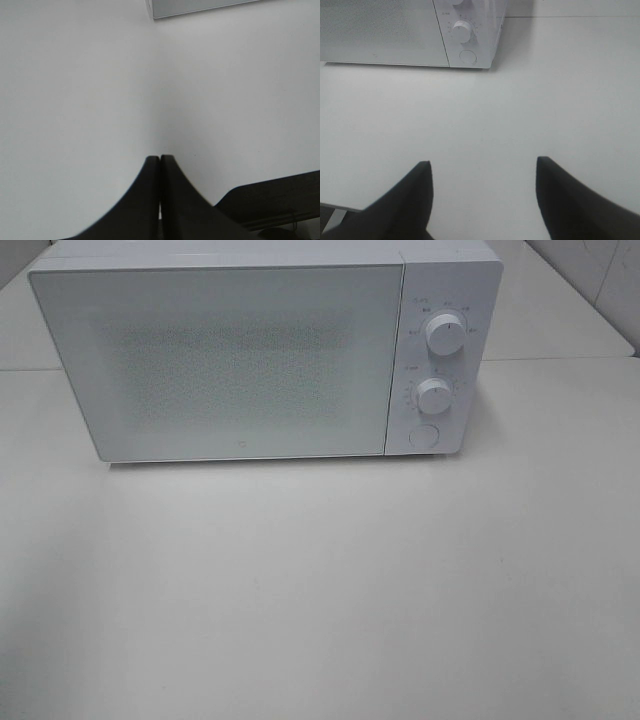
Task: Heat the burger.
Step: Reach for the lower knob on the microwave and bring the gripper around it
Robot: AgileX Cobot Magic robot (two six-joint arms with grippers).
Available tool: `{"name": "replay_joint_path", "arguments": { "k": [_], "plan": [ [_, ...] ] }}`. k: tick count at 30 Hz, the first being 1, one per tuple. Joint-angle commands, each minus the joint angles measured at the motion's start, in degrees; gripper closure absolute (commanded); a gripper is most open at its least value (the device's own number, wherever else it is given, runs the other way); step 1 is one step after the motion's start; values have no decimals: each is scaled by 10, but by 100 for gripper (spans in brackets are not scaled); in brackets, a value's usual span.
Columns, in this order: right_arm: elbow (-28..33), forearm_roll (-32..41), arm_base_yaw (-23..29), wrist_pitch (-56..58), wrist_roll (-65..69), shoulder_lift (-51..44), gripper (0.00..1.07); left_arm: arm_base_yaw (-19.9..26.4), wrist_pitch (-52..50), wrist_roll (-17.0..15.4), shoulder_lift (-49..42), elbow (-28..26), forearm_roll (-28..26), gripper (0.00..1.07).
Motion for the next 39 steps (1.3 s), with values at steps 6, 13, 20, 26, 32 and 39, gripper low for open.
{"name": "replay_joint_path", "arguments": {
  "k": [6, 13, 20, 26, 32, 39],
  "plan": [
    [1, -1, -2, -9, -6, -14, 50, 2, 3, -1, -150, 102, -10, 106],
    [1, -1, -2, -9, -6, -14, 50, 2, -1, 22, -266, 138, -14, 106],
    [1, -1, -2, -9, -6, -14, 50, 2, -15, 24, -352, 138, -14, 106],
    [1, -1, -2, -9, -6, -14, 50, 2, -26, 51, -427, 138, -14, 106],
    [1, -1, -2, -9, -6, -14, 50, 2, -49, 51, -443, 187, -22, 106],
    [1, -1, -2, -9, -6, -14, 50, 2, -97, 60, -443, 249, -46, 106]
  ]
}}
